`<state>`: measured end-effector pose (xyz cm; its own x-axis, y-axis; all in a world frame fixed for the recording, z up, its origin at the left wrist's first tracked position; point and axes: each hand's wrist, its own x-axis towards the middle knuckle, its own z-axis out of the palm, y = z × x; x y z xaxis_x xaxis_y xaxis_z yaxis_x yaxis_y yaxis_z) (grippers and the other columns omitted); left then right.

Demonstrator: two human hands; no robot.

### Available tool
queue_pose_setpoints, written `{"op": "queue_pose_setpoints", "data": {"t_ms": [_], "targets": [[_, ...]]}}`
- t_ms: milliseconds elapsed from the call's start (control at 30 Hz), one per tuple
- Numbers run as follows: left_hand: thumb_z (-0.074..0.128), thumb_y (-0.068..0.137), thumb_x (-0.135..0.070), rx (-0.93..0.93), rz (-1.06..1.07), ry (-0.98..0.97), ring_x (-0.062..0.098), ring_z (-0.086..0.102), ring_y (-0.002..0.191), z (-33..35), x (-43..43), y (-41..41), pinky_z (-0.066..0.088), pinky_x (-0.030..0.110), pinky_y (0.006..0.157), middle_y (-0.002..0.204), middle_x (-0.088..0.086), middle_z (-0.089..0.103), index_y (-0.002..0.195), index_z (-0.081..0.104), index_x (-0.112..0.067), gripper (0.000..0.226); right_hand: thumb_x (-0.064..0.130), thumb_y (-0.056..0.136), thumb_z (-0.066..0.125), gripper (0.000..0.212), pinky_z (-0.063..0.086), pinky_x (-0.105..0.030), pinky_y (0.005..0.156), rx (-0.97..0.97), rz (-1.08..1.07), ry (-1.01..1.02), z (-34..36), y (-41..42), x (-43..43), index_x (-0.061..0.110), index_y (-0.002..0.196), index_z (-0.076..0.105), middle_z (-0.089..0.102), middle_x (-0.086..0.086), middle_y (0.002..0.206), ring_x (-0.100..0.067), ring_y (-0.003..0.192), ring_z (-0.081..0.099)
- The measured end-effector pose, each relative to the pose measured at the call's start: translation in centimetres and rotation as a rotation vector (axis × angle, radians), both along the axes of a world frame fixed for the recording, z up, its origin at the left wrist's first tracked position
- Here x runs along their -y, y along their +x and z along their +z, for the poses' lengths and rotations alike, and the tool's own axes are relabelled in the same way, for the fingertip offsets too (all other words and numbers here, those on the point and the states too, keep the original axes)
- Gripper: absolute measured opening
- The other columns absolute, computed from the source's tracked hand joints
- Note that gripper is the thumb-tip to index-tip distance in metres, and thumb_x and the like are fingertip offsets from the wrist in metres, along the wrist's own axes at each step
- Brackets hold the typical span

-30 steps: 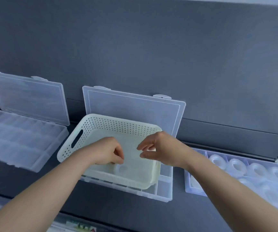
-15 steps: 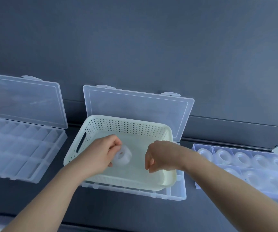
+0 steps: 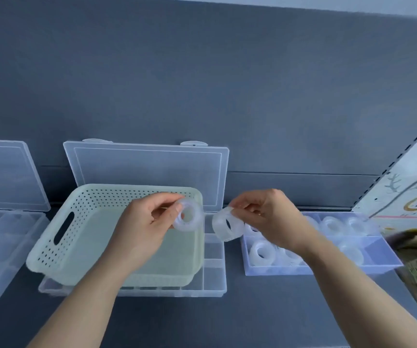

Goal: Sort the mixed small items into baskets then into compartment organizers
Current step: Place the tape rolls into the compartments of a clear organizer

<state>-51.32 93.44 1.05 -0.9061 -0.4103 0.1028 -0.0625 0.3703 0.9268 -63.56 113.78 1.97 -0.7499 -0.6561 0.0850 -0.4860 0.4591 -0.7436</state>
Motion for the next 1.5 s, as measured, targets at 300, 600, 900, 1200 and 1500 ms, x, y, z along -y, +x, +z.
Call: {"op": "queue_pose_setpoints", "data": {"t_ms": [300, 600, 900, 1200, 1500], "targets": [[0.060, 0.093, -0.021, 0.034, -0.149, -0.123, -0.002, 0.064, 0.084, -2.2, -15.0, -8.6, 0.044, 0.009, 0.071, 0.093, -0.018, 0.071, 0.098, 0.073, -0.027, 0.016, 0.014, 0.084, 0.070, 0.006, 0.041, -0.004, 0.057, -0.116, -0.346, 0.128, -1.2, -7.1, -18.8, 0.018, 0.082, 0.073, 0.065, 0.021, 0.067, 0.010, 0.061, 0.059], [0.062, 0.091, -0.023, 0.063, -0.141, -0.198, 0.002, 0.063, 0.079, -5.7, -23.6, -13.7, 0.050, 0.021, 0.071, 0.084, -0.017, 0.072, 0.094, 0.074, -0.026, 0.013, 0.025, 0.086, 0.063, 0.014, 0.054, -0.032, 0.077, -0.162, -0.379, 0.475, -5.7, -10.6, -26.9, 0.021, 0.095, 0.074, 0.074, 0.001, 0.092, -0.019, 0.087, 0.067], [0.065, 0.088, -0.024, 0.092, -0.084, -0.221, -0.002, 0.065, 0.080, -7.2, -25.6, -14.9, 0.051, 0.016, 0.074, 0.085, -0.016, 0.072, 0.093, 0.075, -0.023, 0.011, 0.029, 0.089, 0.056, 0.018, 0.054, -0.032, 0.076, -0.208, -0.214, 0.650, -8.5, -11.5, -26.7, 0.025, 0.096, 0.072, 0.072, 0.003, 0.095, -0.019, 0.086, 0.065], [0.072, 0.083, -0.020, 0.032, -0.113, -0.193, -0.001, 0.065, 0.075, -6.0, -27.9, -16.6, 0.051, 0.018, 0.069, 0.080, -0.017, 0.071, 0.088, 0.076, -0.021, 0.007, 0.031, 0.082, 0.073, 0.018, 0.048, -0.020, 0.056, 0.274, -0.209, -0.037, -5.1, -10.4, -25.8, 0.015, 0.090, 0.071, 0.072, 0.003, 0.074, -0.008, 0.058, 0.064], [0.071, 0.083, -0.034, 0.236, -0.284, -0.508, 0.009, 0.054, 0.093, -7.6, -27.8, -16.4, 0.043, 0.025, 0.077, 0.090, -0.014, 0.058, 0.103, 0.073, -0.025, 0.022, 0.018, 0.087, 0.062, 0.017, 0.048, -0.028, 0.062, 0.020, -0.263, 0.206, -6.5, -11.5, -27.9, 0.015, 0.098, 0.074, 0.069, 0.000, 0.082, -0.010, 0.060, 0.058]]}}
